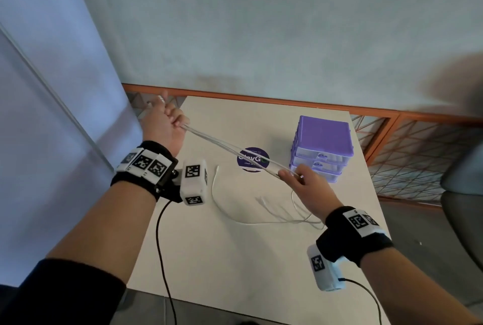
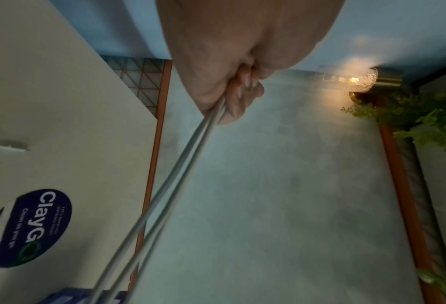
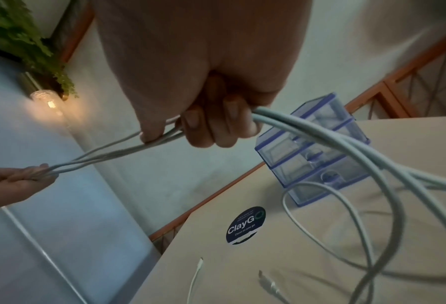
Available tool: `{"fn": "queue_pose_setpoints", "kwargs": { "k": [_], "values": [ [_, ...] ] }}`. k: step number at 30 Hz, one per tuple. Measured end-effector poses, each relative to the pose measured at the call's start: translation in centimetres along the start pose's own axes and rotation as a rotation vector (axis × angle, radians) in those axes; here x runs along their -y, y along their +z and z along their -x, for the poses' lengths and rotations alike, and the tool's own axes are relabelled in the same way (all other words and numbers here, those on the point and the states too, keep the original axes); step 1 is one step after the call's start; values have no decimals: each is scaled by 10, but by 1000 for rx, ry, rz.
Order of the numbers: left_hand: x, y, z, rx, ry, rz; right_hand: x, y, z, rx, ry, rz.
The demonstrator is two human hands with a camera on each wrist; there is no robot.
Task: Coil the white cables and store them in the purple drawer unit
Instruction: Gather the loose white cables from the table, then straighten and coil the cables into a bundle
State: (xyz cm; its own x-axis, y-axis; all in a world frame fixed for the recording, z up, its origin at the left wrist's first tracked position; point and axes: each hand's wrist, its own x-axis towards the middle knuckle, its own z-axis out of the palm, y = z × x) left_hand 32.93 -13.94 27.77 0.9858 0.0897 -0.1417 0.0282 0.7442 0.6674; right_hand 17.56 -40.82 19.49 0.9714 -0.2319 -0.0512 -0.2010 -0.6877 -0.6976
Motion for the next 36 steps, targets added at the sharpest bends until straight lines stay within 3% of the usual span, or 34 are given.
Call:
{"fn": "queue_pose_setpoints", "kwargs": {
  "k": [5, 8, 11, 12, 15, 18, 19, 21, 24, 25, 27, 29, 33, 36],
  "values": [
    [-13, -26, -11, -98, 84, 13, 5, -4, 0, -18, -8, 17],
    [-13, -45, -14, -207, 87, -107, 15, -12, -1, -29, -46, 25],
    [-4, -65, -13, -347, -18, -145, 25, -17, -7, -30, -55, -88],
    [-2, -70, -9, -365, -44, -270, 28, -19, -9, -32, -61, -134],
    [12, -93, -5, -363, -185, -1086, 36, -23, -12, -16, -87, -177],
    [26, -93, 3, -426, -222, -1089, 48, -21, -15, 24, -126, -198],
    [30, -79, 15, -383, -147, -1256, 54, -19, -16, 42, -145, -196],
    [43, -49, 32, -132, 37, -1556, 68, -12, -18, 88, -191, -155],
    [48, 1, 62, 252, 350, -1590, 88, -5, -21, 110, -256, -92],
    [47, 14, 69, 427, 360, -1565, 94, -6, -22, 105, -267, -85],
    [48, 29, 81, 692, 194, -1478, 104, -11, -25, 94, -272, -81],
    [47, 39, 91, 724, 101, -1450, 110, -20, -27, 90, -269, -105],
    [47, 46, 89, 687, 216, -1606, 105, -37, -28, 124, -218, -222],
    [38, 47, 77, 619, 285, -1545, 91, -48, -26, 146, -168, -339]
  ]
}}
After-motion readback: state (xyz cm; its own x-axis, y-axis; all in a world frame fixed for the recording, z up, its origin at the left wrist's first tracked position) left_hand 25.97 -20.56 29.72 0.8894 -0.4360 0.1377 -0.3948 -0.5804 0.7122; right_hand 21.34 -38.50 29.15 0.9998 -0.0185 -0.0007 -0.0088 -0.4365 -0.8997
